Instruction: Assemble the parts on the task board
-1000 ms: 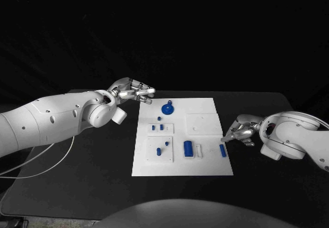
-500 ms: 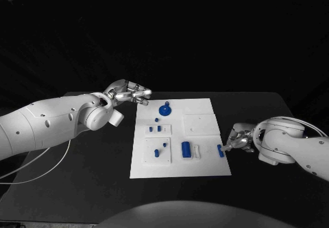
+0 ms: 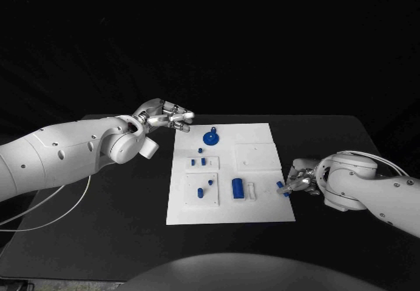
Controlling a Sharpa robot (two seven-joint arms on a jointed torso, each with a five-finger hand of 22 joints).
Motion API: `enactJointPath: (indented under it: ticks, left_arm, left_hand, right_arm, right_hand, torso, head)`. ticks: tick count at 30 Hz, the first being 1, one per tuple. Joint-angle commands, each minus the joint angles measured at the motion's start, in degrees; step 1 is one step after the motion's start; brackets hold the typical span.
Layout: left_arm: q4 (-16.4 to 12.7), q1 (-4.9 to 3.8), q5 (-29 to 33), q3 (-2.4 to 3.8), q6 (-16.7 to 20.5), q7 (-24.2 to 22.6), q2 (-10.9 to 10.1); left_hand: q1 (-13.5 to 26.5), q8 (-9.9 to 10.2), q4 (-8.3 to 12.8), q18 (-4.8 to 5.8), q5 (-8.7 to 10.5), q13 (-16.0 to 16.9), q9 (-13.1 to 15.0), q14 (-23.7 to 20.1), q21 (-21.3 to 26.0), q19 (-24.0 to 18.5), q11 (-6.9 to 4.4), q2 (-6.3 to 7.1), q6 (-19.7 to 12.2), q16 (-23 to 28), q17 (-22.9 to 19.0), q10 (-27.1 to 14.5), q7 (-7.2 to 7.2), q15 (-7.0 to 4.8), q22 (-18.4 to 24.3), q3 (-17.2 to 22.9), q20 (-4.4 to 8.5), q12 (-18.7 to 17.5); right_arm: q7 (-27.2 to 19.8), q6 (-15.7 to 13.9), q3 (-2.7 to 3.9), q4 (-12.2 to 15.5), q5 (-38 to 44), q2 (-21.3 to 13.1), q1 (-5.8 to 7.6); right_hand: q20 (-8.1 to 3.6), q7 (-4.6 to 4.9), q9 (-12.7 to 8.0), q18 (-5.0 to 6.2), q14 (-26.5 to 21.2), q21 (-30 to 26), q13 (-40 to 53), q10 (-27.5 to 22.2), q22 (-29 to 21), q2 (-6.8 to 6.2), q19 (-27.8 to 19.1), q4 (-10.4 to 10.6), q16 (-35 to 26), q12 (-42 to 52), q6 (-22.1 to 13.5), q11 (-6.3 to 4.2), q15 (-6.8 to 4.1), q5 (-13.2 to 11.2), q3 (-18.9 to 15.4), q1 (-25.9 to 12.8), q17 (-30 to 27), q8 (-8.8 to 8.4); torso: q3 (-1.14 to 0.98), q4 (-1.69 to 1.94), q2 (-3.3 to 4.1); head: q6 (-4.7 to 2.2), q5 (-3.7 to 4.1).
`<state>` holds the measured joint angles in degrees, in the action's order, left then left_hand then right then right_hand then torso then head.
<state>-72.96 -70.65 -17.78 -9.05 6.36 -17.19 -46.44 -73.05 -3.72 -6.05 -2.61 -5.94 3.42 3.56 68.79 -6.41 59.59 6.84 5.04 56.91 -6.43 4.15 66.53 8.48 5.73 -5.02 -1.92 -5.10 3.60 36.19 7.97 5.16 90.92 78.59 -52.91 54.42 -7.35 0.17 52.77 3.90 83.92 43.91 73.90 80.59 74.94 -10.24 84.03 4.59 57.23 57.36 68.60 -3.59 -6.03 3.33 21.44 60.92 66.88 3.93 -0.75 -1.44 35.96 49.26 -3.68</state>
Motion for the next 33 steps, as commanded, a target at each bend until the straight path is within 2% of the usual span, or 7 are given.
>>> enactJointPath:
  ticks: [1,12,17,18,22,27,33]
  left_arm:
    - [-0.12,-0.03,-0.09,0.04,-0.33,-0.15,0.11]
    - [-0.1,-0.03,-0.08,0.03,-0.59,0.08,0.16]
    - [-0.1,-0.03,-0.08,0.02,-0.65,0.3,0.17]
    - [-0.1,-0.03,-0.08,0.02,-0.67,0.34,0.17]
    - [-0.11,-0.03,-0.08,0.02,-0.73,0.49,0.15]
    - [-0.11,-0.03,-0.08,0.02,-0.83,0.64,0.17]
    - [-0.11,-0.03,-0.08,0.02,-0.9,0.73,0.19]
  left_hand:
    - [0.27,-0.1,-0.02,0.77,-0.01,0.07,0.08,-0.2,-0.35,-0.12,0.09,-0.14,-0.1,-0.25,-0.07,-0.4,-0.05,0.12,0.05,0.25,0.05,-0.19]
    - [0.24,-0.11,-0.14,0.77,0.02,0.08,0.08,-0.23,-0.36,-0.17,0.1,-0.1,-0.18,-0.27,-0.07,-0.43,-0.03,0.13,0.09,0.32,0.04,-0.19]
    - [0.25,-0.09,-0.43,0.77,0.06,0.08,0.07,-0.37,-0.37,-0.26,0.25,0.09,-0.52,-0.23,-0.08,-0.78,0.12,0.2,0.15,0.42,-0.02,-0.19]
    - [0.25,-0.09,-0.43,0.77,0.06,0.08,0.07,-0.37,-0.37,-0.26,0.25,0.09,-0.52,-0.23,-0.08,-0.78,0.12,0.2,0.15,0.42,-0.02,-0.19]
    - [0.22,-0.1,-0.61,0.76,0.04,0.08,0.07,-0.42,-0.36,-0.33,0.28,0.2,-0.6,-0.23,-0.07,-0.83,0.17,0.23,0.17,0.5,-0.05,-0.19]
    - [0.18,-0.11,-0.7,0.75,0.15,0.08,0.08,-0.44,-0.37,-0.35,0.29,0.21,-0.62,-0.23,-0.07,-0.88,0.18,0.24,0.19,0.55,-0.06,-0.19]
    - [0.13,-0.12,-0.75,0.75,0.15,0.08,0.08,-0.5,-0.36,-0.38,0.31,0.23,-0.63,-0.21,-0.07,-0.93,0.19,0.25,0.2,0.57,-0.08,-0.19]
  right_arm:
    - [0.57,-0.58,-0.05,-0.02,2.26,0.48,-0.07]
    - [0.69,-0.46,-0.99,-0.18,4.63,2.16,-0.09]
    - [0.77,-0.28,-1.26,-0.55,6.56,2.65,-0.09]
    - [0.78,-0.19,-1.3,-0.6,6.81,2.71,-0.09]
    - [0.8,0.41,-1.51,-0.63,7.15,2.89,-0.08]
    - [0.78,1.15,-2.02,-0.62,5.51,3.14,-0.08]
    - [0.73,0.46,-2.41,-0.65,3.16,3.26,-0.08]
  right_hand:
    - [-0.05,-0.16,0.17,-0.84,0.23,-0.04,0.04,0.24,1.15,-0.19,3.2,0.11,0.07,-0.34,-0.38,-0.07,-0.11,-0.24,0.13,-0.21,-0.01,-0.23]
    - [-0.07,-0.27,-0.24,-0.88,0.23,-0.09,0.08,0.16,1.11,1.0,3.19,-2.59,-0.05,-0.37,-0.57,-0.14,-0.15,0.5,1.34,0.58,-0.08,-0.27]
    - [-0.08,-0.01,-2.14,-0.82,0.15,-0.36,0.1,-0.28,1.01,1.62,3.16,-4.32,-0.29,-0.56,-1.64,-0.03,-0.14,3.98,2.3,0.61,-0.2,-0.38]
    - [-0.04,0.15,-3.44,-0.81,0.15,-0.49,0.08,-0.41,0.96,1.83,3.14,-5.04,-0.32,-0.65,-2.09,0.04,-0.1,6.23,2.75,0.74,-0.21,-0.39]
    - [0.17,1.63,-9.93,-0.79,0.09,-0.46,0.06,-1.09,1.04,3.5,3.11,-9.86,-0.47,-1.04,-4.4,0.61,0.24,23.18,5.94,1.86,-0.23,-0.43]
    - [0.75,2.99,-21.86,-0.23,-0.06,-0.54,-0.15,-1.5,1.52,5.39,3.04,-16.8,-0.64,-1.28,-4.26,1.11,0.73,29.27,11.04,-1.68,-0.21,-0.36]
    - [0.78,3.66,-27.97,0.0,-0.15,-0.37,-0.32,-1.68,2.29,6.09,3.0,-19.14,-0.59,-1.34,-3.93,1.26,0.75,34.12,16.02,-2.62,0.01,-0.34]
  torso:
    - [0.0,-0.01,-0.01]
    - [0.04,0.07,-0.04]
    - [0.05,0.06,-0.04]
    - [0.06,0.08,-0.04]
    - [0.03,0.05,-0.03]
    - [0.02,-0.01,-0.04]
    - [-0.02,0.01,-0.03]
  head:
    - [0.11,-0.22]
    - [0.22,-0.48]
    - [0.24,-0.55]
    - [0.26,-0.56]
    - [0.28,-0.6]
    - [0.32,-0.61]
    - [0.35,-0.66]
